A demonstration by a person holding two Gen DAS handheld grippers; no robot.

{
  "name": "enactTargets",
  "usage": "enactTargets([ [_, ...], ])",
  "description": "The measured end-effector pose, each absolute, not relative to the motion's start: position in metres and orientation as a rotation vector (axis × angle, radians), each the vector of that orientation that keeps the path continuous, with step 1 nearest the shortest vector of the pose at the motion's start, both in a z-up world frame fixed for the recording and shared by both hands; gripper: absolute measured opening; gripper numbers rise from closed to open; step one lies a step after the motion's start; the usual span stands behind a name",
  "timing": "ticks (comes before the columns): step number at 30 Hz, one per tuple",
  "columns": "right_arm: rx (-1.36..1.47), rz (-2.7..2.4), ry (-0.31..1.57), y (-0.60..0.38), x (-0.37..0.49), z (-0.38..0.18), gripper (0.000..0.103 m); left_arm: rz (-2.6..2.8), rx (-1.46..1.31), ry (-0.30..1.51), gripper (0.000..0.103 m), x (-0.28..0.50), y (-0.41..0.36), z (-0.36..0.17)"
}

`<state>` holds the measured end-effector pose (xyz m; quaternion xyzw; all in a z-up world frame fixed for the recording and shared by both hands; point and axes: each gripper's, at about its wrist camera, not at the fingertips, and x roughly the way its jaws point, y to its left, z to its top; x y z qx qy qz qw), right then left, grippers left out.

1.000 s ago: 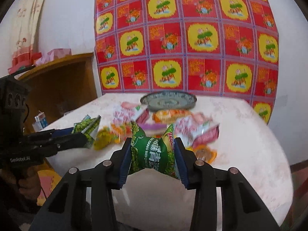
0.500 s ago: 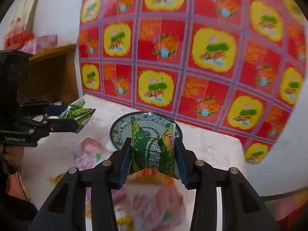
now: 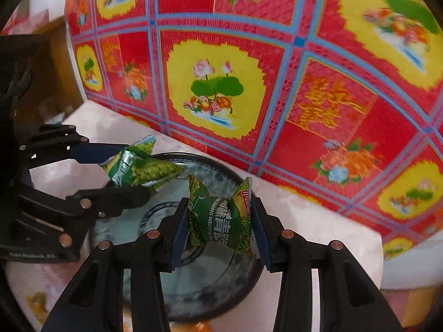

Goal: Organize snacks
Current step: 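Lift the green pea bag with the right tool over the plate, then open the right tool to drop the green bag onto the plate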

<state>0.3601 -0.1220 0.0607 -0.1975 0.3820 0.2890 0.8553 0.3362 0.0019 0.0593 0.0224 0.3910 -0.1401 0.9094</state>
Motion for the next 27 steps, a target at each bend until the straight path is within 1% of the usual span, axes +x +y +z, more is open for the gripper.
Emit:
enactTargets([
  [5, -0.44, 0.578, 0.823, -0.119, 0.381, 0.046, 0.045, -0.262, 0.079, 0.824, 0.047, 0.347, 0.001, 0.041],
  [6, -0.435, 0.588, 0.826, -0.119, 0.382, 0.042, 0.046, -0.263, 0.075, 0.827, 0.048, 0.348, 0.002, 0.039],
  [10, -0.424, 0.62, 0.794, -0.115, 0.381, 0.039, 0.047, -0.267, 0.065, 0.813, 0.049, 0.352, -0.001, 0.035],
  [15, -0.412, 0.63, 0.779, -0.111, 0.381, 0.033, 0.054, -0.272, 0.044, 0.814, 0.05, 0.357, -0.004, 0.033],
  [17, -0.399, 0.642, 0.781, -0.112, 0.386, 0.033, 0.057, -0.269, 0.051, 0.803, 0.054, 0.355, -0.005, 0.034],
  [19, -0.398, 0.646, 0.776, -0.114, 0.387, 0.033, 0.059, -0.261, 0.064, 0.786, 0.063, 0.353, -0.006, 0.036],
  [22, -0.406, 0.645, 0.758, -0.117, 0.387, 0.036, 0.061, -0.25, 0.067, 0.762, 0.071, 0.348, -0.002, 0.042],
  [24, -0.415, 0.64, 0.727, -0.118, 0.386, 0.041, 0.067, -0.251, 0.054, 0.757, 0.075, 0.348, 0.001, 0.044],
  [27, -0.419, 0.628, 0.7, -0.122, 0.384, 0.047, 0.073, -0.243, 0.056, 0.741, 0.075, 0.345, 0.002, 0.048],
])
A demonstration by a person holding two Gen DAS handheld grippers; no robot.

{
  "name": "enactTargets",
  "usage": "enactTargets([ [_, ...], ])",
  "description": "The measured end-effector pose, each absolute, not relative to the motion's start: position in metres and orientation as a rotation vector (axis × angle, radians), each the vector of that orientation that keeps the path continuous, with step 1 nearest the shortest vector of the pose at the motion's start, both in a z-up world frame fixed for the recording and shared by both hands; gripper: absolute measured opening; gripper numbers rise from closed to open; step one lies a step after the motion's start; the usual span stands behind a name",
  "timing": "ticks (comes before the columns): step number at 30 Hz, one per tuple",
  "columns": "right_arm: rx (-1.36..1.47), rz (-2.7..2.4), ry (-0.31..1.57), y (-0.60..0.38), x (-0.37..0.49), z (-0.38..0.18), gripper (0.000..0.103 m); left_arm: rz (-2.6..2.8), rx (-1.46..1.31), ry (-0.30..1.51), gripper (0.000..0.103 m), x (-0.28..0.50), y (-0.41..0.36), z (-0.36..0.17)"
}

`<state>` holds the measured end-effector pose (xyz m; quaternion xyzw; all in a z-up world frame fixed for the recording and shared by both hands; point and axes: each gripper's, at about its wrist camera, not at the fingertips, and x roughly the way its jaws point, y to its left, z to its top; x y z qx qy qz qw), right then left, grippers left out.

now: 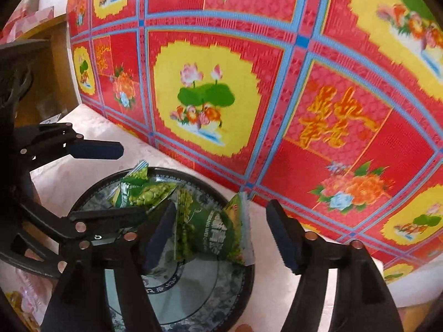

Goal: Organize snacks
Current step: 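Open the right tool to drop the green bag onto the plate, then withdraw the right tool from the plate back toward the snack pile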

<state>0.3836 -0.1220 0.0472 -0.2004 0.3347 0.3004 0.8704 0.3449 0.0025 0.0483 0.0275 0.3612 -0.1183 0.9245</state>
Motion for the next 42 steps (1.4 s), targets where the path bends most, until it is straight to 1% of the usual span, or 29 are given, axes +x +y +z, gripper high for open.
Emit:
enactTargets([
  [5, -0.395, 0.647, 0.694, -0.126, 0.381, 0.055, 0.074, -0.24, 0.079, 0.718, 0.075, 0.337, 0.001, 0.055],
  [11, -0.341, 0.642, 0.75, -0.138, 0.38, 0.06, 0.074, -0.212, 0.103, 0.792, 0.075, 0.339, -0.002, 0.058],
  [16, -0.314, 0.615, 0.757, -0.154, 0.362, 0.074, 0.074, -0.199, 0.101, 0.777, 0.075, 0.322, 0.001, 0.079],
  [22, -0.315, 0.6, 0.76, -0.164, 0.319, 0.085, 0.074, -0.199, 0.113, 0.756, 0.075, 0.281, -0.003, 0.111],
  [30, -0.337, 0.621, 0.695, -0.156, 0.249, 0.103, 0.074, -0.22, 0.106, 0.68, 0.075, 0.203, -0.012, 0.145],
  [37, -0.244, 0.649, 0.665, -0.171, 0.187, 0.113, 0.074, -0.243, 0.086, 0.649, 0.075, 0.142, -0.026, 0.143],
  [42, -0.217, 0.64, 0.654, -0.184, 0.149, 0.096, 0.074, -0.238, -0.011, 0.652, 0.075, 0.106, -0.022, 0.119],
])
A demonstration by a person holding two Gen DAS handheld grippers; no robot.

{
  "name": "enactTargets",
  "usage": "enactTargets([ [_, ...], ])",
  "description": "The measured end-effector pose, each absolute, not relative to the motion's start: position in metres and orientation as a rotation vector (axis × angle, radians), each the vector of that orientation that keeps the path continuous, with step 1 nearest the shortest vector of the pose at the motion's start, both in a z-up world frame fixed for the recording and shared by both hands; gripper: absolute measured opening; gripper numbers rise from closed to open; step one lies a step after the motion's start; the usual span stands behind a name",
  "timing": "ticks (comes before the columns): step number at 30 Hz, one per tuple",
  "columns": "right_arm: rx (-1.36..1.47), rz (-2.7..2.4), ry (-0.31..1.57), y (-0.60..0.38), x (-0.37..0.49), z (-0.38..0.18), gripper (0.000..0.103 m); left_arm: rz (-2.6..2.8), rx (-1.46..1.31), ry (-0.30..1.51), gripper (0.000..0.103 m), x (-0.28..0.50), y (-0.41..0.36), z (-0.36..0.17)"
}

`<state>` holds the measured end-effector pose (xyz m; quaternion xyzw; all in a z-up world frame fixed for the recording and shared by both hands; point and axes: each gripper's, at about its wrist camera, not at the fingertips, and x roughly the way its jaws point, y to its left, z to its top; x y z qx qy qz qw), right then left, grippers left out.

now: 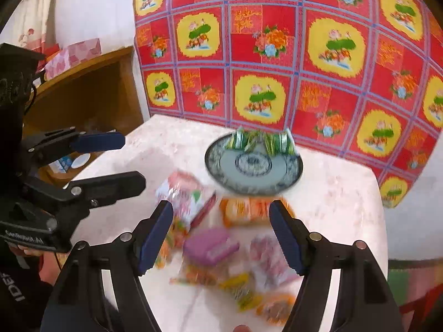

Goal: Organize snacks
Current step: 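Withdraw the right tool from the plate back toward the snack pile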

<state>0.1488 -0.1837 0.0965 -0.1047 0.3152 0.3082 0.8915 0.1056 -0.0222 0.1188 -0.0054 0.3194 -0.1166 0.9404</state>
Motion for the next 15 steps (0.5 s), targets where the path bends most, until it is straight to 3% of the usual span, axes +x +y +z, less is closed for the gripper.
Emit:
enactTargets([
  [8, -0.1, 0.619, 0.562, -0.216, 0.084, 0.052, 0.072, -0.218, -0.104, 0.67, 0.075, 0.066, -0.016, 0.072],
  [15, -0.034, 0.55, 0.528, -0.232, 0.058, 0.011, 0.072, -0.226, -0.024, 0.581, 0.071, 0.014, -0.015, 0.042],
])
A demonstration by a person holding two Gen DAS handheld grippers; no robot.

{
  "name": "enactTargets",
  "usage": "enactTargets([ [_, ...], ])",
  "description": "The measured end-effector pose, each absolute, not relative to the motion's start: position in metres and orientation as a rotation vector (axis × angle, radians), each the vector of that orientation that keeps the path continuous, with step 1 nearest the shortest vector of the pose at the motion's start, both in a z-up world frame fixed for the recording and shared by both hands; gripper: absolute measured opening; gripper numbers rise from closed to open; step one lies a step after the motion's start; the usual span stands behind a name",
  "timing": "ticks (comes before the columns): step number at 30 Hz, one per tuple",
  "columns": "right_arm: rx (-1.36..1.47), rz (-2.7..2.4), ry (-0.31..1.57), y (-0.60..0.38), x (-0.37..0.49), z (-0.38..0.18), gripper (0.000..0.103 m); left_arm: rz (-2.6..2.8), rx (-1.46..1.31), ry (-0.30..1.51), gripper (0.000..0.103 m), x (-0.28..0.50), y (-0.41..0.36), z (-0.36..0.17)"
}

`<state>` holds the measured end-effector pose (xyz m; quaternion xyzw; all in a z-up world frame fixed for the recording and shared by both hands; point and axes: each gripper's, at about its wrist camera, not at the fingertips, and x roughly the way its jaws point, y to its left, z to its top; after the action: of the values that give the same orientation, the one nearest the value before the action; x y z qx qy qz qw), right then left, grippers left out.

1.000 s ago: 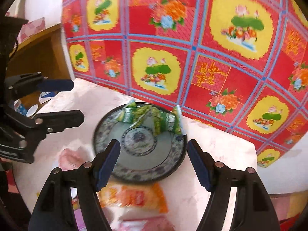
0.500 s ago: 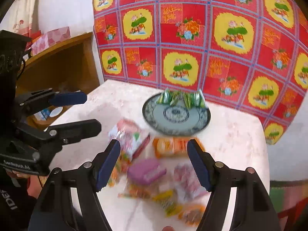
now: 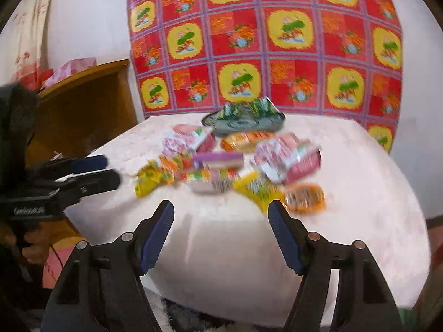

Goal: Organize snacks
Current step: 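Withdraw the right tool from the plate back toward the snack pile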

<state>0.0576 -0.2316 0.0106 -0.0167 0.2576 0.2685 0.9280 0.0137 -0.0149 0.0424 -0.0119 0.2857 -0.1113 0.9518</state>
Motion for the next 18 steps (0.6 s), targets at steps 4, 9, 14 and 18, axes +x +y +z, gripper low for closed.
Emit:
enactTargets([
  [4, -0.009, 0.52, 0.539, -0.236, 0.058, -0.002, 0.071, -0.261, -0.046, 0.577, 0.065, 0.007, -0.011, 0.031],
  [9, -0.031, 0.494, 0.501, -0.233, 0.056, -0.006, 0.067, -0.284, -0.111, 0.626, 0.047, 0.02, -0.004, 0.017],
  [14, -0.062, 0.492, 0.474, -0.232, 0.053, -0.009, 0.068, -0.261, -0.16, 0.6, 0.045, 0.031, 0.01, 0.019],
  [18, -0.045, 0.526, 0.468, -0.237, 0.053, -0.01, 0.067, -0.281, -0.2, 0.611, 0.037, 0.046, 0.023, 0.024],
])
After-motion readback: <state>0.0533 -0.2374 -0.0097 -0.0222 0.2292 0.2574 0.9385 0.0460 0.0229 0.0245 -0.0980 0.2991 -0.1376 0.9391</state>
